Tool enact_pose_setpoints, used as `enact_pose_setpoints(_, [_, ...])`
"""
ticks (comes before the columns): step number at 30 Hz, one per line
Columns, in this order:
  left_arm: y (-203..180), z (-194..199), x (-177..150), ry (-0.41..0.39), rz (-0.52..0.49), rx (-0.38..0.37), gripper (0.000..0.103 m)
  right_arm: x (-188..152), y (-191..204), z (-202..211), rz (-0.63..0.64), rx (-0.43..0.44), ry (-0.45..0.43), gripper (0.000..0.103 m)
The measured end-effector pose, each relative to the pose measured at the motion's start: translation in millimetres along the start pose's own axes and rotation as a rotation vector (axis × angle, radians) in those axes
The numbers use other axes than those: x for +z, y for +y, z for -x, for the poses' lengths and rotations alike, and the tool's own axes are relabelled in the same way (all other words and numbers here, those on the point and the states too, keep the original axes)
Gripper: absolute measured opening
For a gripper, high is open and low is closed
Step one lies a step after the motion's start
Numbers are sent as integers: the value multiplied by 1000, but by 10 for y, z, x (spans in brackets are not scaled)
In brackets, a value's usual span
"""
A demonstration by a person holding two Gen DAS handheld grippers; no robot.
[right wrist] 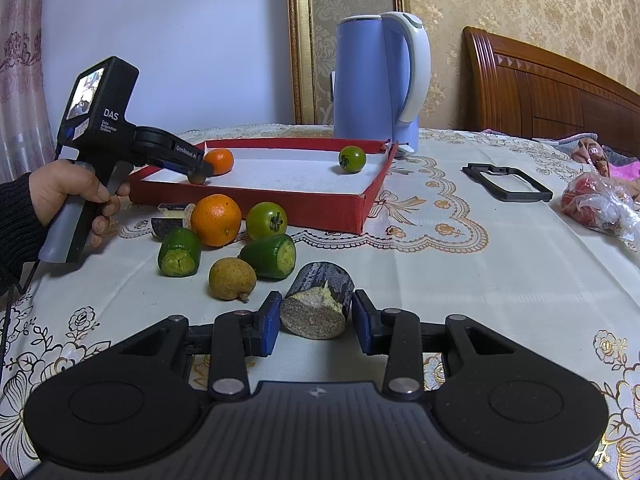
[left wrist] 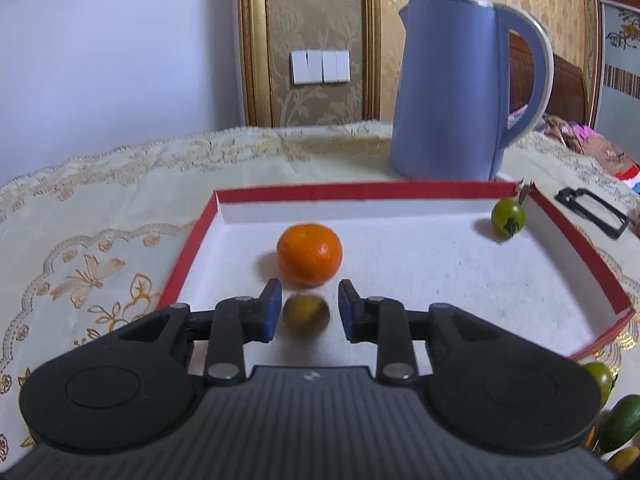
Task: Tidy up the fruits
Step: 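Raise the open left gripper while the right gripper grasps the dark cylinder piece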
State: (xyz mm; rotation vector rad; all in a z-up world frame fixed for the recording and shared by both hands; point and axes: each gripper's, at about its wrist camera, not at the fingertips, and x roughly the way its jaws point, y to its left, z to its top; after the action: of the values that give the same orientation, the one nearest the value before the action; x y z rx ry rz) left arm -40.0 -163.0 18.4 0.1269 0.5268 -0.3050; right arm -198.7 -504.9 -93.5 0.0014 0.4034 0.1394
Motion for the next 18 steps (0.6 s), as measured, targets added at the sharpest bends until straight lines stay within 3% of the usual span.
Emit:
enact_pose_setpoints(3, [20,18,-19,-38,6,14,36,-9,2,-1,4,-3,1,37])
enact_pose_setpoints(18, [256,247,12,-156,65,51,40,-9,62,-8,39,-26,7,37])
